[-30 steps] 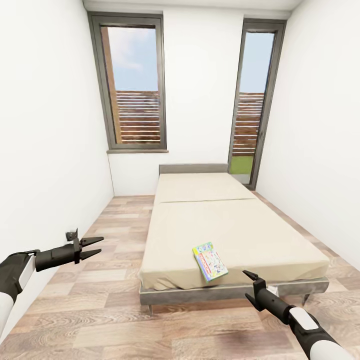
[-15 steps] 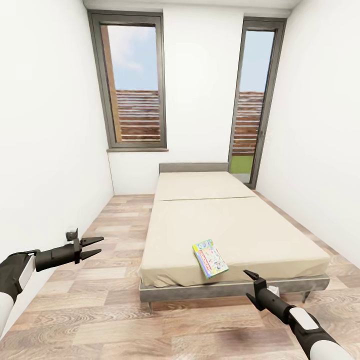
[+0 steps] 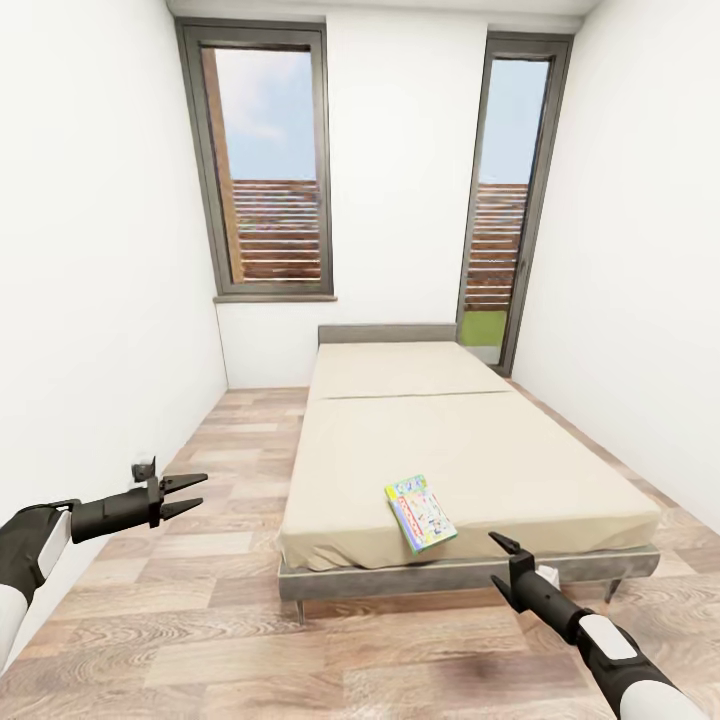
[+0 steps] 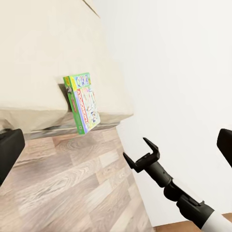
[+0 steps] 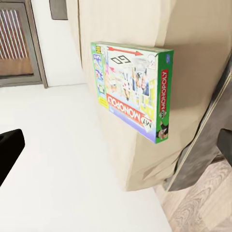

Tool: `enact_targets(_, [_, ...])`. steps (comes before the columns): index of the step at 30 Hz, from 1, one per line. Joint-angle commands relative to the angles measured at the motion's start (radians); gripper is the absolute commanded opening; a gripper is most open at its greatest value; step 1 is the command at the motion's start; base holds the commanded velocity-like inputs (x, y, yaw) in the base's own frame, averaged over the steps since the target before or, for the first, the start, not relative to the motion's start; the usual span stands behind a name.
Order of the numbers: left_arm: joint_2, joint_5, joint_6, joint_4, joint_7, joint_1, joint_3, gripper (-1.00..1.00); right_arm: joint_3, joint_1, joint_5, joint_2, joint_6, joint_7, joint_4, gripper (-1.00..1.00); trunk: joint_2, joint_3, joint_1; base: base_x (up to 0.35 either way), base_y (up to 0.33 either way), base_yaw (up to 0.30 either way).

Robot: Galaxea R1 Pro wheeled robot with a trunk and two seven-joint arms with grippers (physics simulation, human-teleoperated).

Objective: Put all the toys in the child's room - the three board games (two on the bed and one on the table), the two jigsaw puzzles on the table, and the tennis ball on the table - inside the toy box on the table in the child's room.

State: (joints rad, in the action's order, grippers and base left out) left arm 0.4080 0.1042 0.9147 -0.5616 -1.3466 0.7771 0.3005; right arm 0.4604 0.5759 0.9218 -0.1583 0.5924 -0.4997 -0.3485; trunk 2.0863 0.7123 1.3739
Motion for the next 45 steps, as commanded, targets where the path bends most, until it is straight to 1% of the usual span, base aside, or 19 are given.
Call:
enact_targets(1, [0.000, 0.002, 0.009, 0.000, -0.002, 0.001, 0.000, 1.00, 0.006, 0.001, 0.002, 0.000, 0.008, -0.007, 0.000, 1.00, 0.008, 0.004, 0.004, 0.000, 0.000, 0.000])
enact_targets(4, [0.000, 0.002, 0.009, 0.000, -0.002, 0.001, 0.000, 1.00, 0.005, 0.001, 0.002, 0.001, 0.008, -0.025, 0.000, 1.00, 0.029, 0.014, 0.015, 0.000, 0.000, 0.000])
enact_targets(11, [0.000, 0.002, 0.009, 0.000, -0.003, 0.001, 0.000, 1.00, 0.000, 0.001, -0.003, 0.004, -0.003, -0.035, 0.000, 1.00, 0.078, 0.036, 0.042, 0.000, 0.000, 0.000])
enact_targets(16, [0.000, 0.002, 0.009, 0.000, -0.003, 0.001, 0.001, 1.00, 0.000, 0.001, 0.001, 0.020, -0.015, -0.037, 0.000, 1.00, 0.113, 0.051, 0.061, 0.000, 0.000, 0.000])
enact_targets(21, [0.001, 0.002, 0.009, 0.000, -0.003, 0.001, 0.001, 1.00, 0.000, 0.001, 0.001, 0.028, -0.018, -0.037, 0.000, 1.00, 0.148, 0.067, 0.080, 0.000, 0.000, 0.000])
enact_targets(28, [0.002, 0.002, 0.009, 0.000, -0.003, 0.001, 0.002, 1.00, 0.000, 0.001, 0.003, 0.032, -0.018, -0.041, 0.000, 1.00, 0.197, 0.089, 0.107, 0.000, 0.000, 0.000])
enact_targets(32, [0.001, 0.002, 0.009, 0.000, -0.003, 0.001, 0.001, 1.00, 0.000, 0.001, 0.003, 0.032, -0.017, -0.060, 0.000, 1.00, 0.225, 0.101, 0.123, 0.000, 0.000, 0.000])
enact_targets(39, [0.001, 0.003, 0.009, 0.000, -0.003, 0.001, 0.001, 1.00, 0.001, 0.001, 0.002, 0.032, -0.018, -0.120, 0.000, 1.00, 0.225, 0.101, 0.123, 0.000, 0.000, 0.000])
enact_targets(45, [0.002, 0.002, 0.009, 0.000, -0.015, 0.001, 0.001, 1.00, 0.001, 0.001, 0.002, 0.033, -0.019, -0.138, 0.000, 1.00, 0.225, 0.101, 0.123, 0.000, 0.000, 0.000])
